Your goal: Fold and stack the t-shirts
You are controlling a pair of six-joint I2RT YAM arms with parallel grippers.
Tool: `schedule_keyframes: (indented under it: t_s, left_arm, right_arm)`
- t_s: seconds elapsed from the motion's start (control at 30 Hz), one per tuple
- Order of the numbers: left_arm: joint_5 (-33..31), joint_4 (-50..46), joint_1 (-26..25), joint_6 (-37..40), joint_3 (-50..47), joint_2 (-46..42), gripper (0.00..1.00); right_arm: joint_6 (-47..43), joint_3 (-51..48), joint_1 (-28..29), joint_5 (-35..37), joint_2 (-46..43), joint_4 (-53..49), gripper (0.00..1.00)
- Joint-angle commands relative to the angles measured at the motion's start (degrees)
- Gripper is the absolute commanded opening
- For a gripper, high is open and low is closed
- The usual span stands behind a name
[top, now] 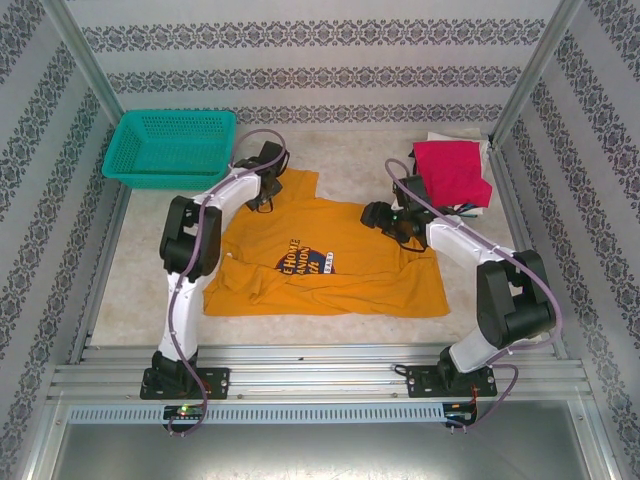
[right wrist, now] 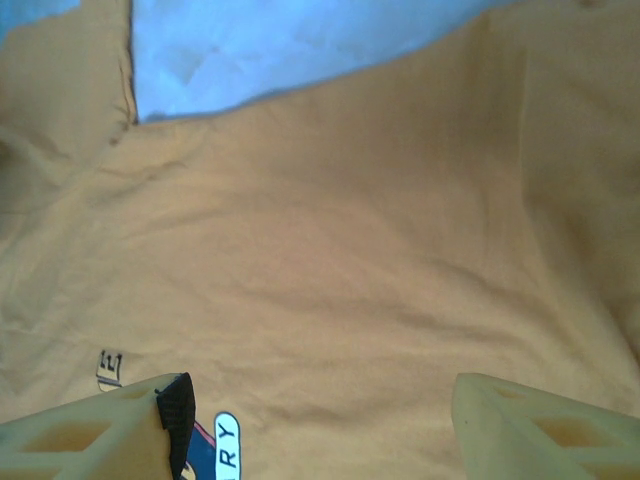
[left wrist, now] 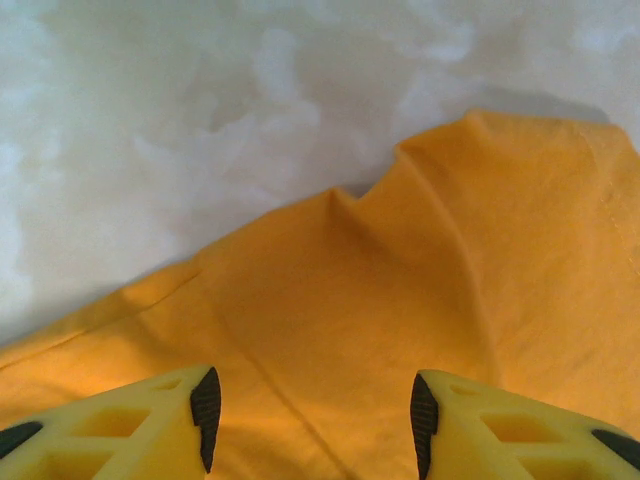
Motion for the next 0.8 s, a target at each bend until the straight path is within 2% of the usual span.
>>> schedule_keyframes:
  t_s: [0.0,0.27,0.5,0.63,0.77]
  left_arm:
    - [-3.22,-5.76,0.04,0.18,8.04,3.97,0.52]
    - [-1.73,-12.86,1.06,1.29,20.34,12.36,0.49]
    - [-0.28,-12.05,2.22,2.33,20.24,13.15,0.48]
    - [1.09,-12.74,3.26,2.24,21.14,13.78,0.41]
    - [2.77,-11.16,3.44,2.68,20.05,13.94,0.4]
  right_arm:
    - [-0.75,-1.66,-0.34,-3.33,0.61,2.19,0.69]
    - [0.3,-2.71,-1.39,-3.61,2.4,4.93,0.69]
    - [1.71,-2.81,-1.68,-3.64,3.95,7.01,0.69]
    - [1.82,-3.08,-1.7,-3.49,3.62,7.07,0.69]
    - [1.49,-3.38,-1.68,-2.82,3.04,6.92,0.69]
